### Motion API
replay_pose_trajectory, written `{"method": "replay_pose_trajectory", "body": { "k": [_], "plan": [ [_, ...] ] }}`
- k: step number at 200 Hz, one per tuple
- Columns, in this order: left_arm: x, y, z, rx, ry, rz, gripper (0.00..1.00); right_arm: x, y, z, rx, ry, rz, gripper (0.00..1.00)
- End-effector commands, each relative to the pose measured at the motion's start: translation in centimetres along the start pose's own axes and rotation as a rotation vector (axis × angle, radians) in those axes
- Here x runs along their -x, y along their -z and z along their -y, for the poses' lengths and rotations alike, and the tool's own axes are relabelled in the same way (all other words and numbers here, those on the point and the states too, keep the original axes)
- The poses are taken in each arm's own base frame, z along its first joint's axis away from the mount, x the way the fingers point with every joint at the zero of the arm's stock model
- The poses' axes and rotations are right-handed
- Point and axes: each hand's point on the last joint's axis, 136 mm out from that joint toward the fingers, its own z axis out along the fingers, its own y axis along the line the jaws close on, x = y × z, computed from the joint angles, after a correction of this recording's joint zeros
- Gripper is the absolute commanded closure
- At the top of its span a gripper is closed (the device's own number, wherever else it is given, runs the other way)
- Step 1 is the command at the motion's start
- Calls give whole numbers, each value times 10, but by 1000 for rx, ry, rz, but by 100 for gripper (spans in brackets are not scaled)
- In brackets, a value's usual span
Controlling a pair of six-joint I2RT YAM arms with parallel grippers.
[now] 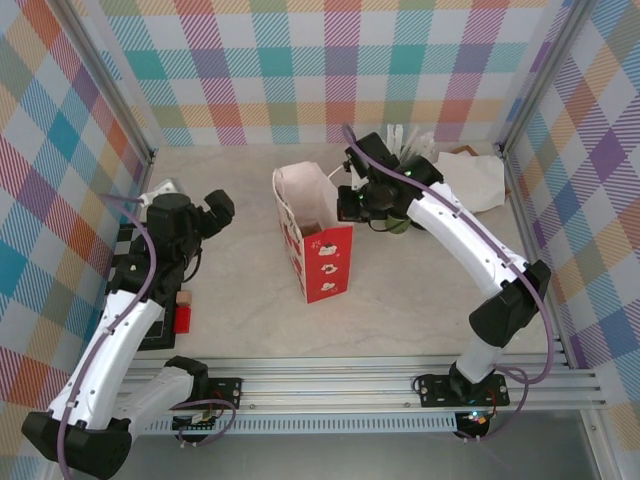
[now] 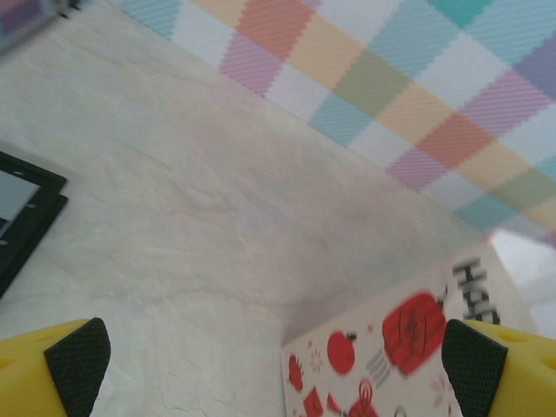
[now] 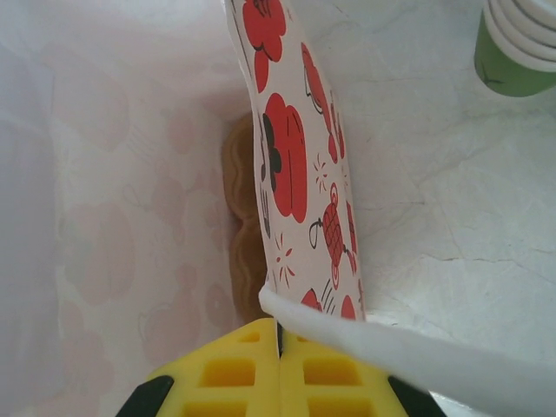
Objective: Pack the takeout coffee
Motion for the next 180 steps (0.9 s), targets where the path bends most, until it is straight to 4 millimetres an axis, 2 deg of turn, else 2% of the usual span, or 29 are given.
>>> {"method": "replay_pose_trajectory", "body": {
  "k": [1, 44, 96, 121, 157, 180],
  "plan": [
    [15, 12, -22, 109, 68, 76, 0, -6, -13, 0, -26, -20, -7, 100],
    [12, 11, -25, 128, 59, 63, 0, -9, -26, 10, -83, -26, -14, 98],
    [6, 1, -20, 117, 64, 34, 0, -7, -23, 17, -88, -116, 54, 94],
    [6, -2, -17, 110, 55, 23, 0, -6, -19, 13, -62, -76, 60, 81],
    [6, -4, -16, 117, 46, 21, 0, -6, -4, 5, -44, 80, 34, 47],
    [8, -4, -16, 116, 43, 25, 0, -10, 12, 8, -66, 209, 18, 36]
  ]
}}
